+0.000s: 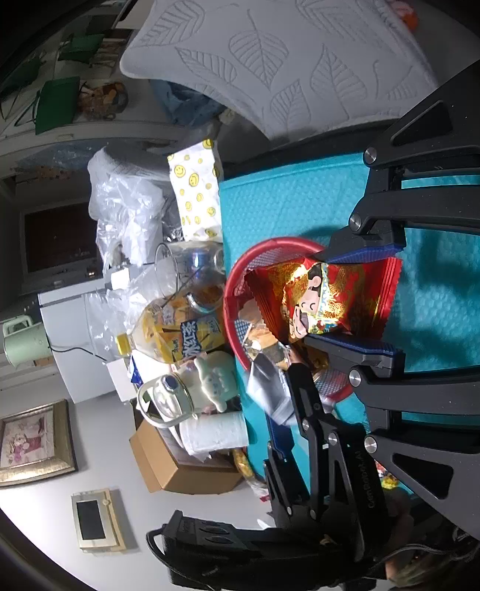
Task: Organize snacks
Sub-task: 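Lower both packets into the basket and open both tools, then move both open tools back toward the remaining packets on the table, then grasp the white peanut packet with the right tool while the left tool approaches the yellow lollipop, then close the left tool on the yellow lollipop head and lift it, then carry the lollipop and peanut packet over the red basket with both tools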
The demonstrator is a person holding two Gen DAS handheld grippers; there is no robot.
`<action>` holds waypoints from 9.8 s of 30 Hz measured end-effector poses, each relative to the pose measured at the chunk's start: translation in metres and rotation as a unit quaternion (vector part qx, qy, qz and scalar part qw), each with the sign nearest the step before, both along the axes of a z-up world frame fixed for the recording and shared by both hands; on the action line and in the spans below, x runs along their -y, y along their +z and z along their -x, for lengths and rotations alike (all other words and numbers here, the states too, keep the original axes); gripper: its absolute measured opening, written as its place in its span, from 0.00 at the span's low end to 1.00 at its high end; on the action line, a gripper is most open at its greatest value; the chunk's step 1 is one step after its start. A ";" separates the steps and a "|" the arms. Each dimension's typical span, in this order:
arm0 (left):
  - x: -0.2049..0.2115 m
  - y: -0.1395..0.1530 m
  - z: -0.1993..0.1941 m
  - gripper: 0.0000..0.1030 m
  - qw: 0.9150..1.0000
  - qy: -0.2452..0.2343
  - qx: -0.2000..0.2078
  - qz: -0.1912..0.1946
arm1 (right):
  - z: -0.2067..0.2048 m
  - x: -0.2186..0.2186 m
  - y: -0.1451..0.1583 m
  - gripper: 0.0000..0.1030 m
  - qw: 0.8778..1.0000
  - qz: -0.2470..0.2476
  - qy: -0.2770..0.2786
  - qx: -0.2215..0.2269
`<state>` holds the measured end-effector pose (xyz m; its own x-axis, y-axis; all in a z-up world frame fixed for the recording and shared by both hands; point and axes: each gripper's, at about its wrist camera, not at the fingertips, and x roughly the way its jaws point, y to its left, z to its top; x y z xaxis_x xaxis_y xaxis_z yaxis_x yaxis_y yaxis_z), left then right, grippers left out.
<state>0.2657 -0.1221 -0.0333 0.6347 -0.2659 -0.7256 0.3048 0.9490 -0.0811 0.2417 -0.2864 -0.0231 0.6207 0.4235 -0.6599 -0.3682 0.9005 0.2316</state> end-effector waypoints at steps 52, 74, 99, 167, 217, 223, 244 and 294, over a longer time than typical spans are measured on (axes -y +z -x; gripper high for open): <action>-0.075 0.095 0.120 0.54 0.992 0.060 0.107 0.010 | 0.066 -0.065 0.076 0.34 0.993 0.033 0.052 0.101; -0.129 0.112 0.222 0.77 0.983 0.112 0.146 -0.007 | 0.159 -0.114 0.100 0.70 0.985 0.017 0.099 0.139; -0.182 0.023 0.231 0.77 0.986 0.160 0.047 0.004 | 0.152 -0.168 0.017 0.81 0.989 0.000 0.143 0.043; -0.160 -0.083 0.151 0.70 0.987 0.139 -0.071 0.031 | 0.092 -0.144 -0.085 0.54 0.988 0.036 0.110 -0.098; -0.129 -0.083 0.112 0.33 0.994 0.090 -0.062 0.012 | 0.095 -0.108 -0.083 0.54 0.991 0.011 0.067 -0.113; -0.132 -0.083 0.119 0.32 0.994 0.096 -0.046 0.024 | 0.095 -0.107 -0.083 0.54 0.992 0.012 0.066 -0.111; -0.123 -0.068 0.165 0.23 0.996 0.071 -0.033 0.038 | 0.136 -0.106 -0.074 0.54 0.992 -0.004 0.067 -0.102; -0.087 -0.049 0.216 0.23 0.998 -0.006 -0.044 0.053 | 0.193 -0.081 -0.074 0.54 0.992 -0.025 0.050 -0.111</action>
<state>0.0495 -0.0355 -0.0828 0.5658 -0.3511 -0.7461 0.3027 0.9301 -0.2081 0.0483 -0.2051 -0.0966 0.4152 0.5115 -0.7523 -0.3894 0.8473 0.3611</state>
